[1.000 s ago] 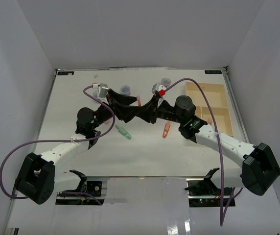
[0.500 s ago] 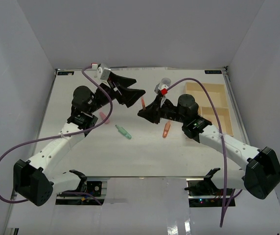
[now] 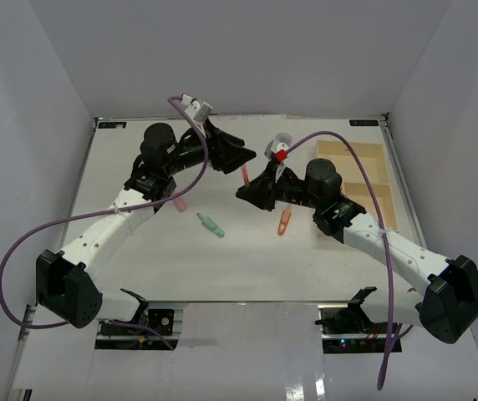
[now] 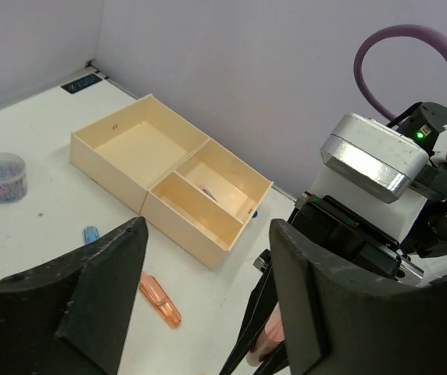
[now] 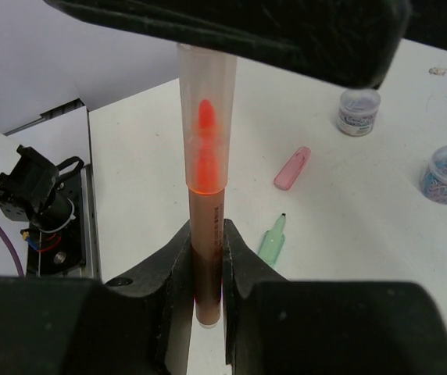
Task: Sort the stationery into containers
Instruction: Close the pen cap on the pen.
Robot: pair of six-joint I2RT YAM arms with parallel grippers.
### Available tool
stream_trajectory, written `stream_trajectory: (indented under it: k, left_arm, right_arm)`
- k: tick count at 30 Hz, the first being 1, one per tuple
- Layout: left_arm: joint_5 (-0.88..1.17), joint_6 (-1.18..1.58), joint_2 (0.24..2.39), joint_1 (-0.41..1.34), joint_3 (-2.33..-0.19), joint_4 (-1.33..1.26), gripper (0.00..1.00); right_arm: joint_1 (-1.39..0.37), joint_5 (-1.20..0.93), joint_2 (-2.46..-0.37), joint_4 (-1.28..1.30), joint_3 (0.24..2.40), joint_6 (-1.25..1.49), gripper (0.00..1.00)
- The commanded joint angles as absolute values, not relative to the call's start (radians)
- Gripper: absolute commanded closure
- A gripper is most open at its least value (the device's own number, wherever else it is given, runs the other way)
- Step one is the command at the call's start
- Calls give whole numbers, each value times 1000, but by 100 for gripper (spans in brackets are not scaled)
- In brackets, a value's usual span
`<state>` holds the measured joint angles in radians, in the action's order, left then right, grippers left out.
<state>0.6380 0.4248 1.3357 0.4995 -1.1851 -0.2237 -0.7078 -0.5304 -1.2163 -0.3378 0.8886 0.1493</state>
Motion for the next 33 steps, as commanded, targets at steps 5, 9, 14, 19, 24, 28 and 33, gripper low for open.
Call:
stream_trajectory:
  k: [5,9,14,19,24,28,33]
  left_arm:
    - [713,477,1333,505,-1213,-221,34]
    - [719,486,1333,508,-1212,-222,36]
    - [697,489,1318,508,-1207,-229,35]
    - [680,476,1310,508,-1210,-223,33]
    - [646,466,1301,508,-1210,-216,33]
    - [629,448,1299,508,-1221,-201,33]
    - [653,445,1293,508,-1229,-204,35]
  right_arm:
    - [-707,-541,-1198,-356,937,140,92]
    - [-707,-538,-1198,-357,934,141,92]
    - [-706,-537,-1203,-362,933,143,92]
    - [-706,-538,-1206,-368,930,147,92]
    - [-706,-535,-1200,-370,925,147,92]
    - [-707,-532,-1200,-371,923,147,92]
    - [-707,-534,-1203,-373,922,149,92]
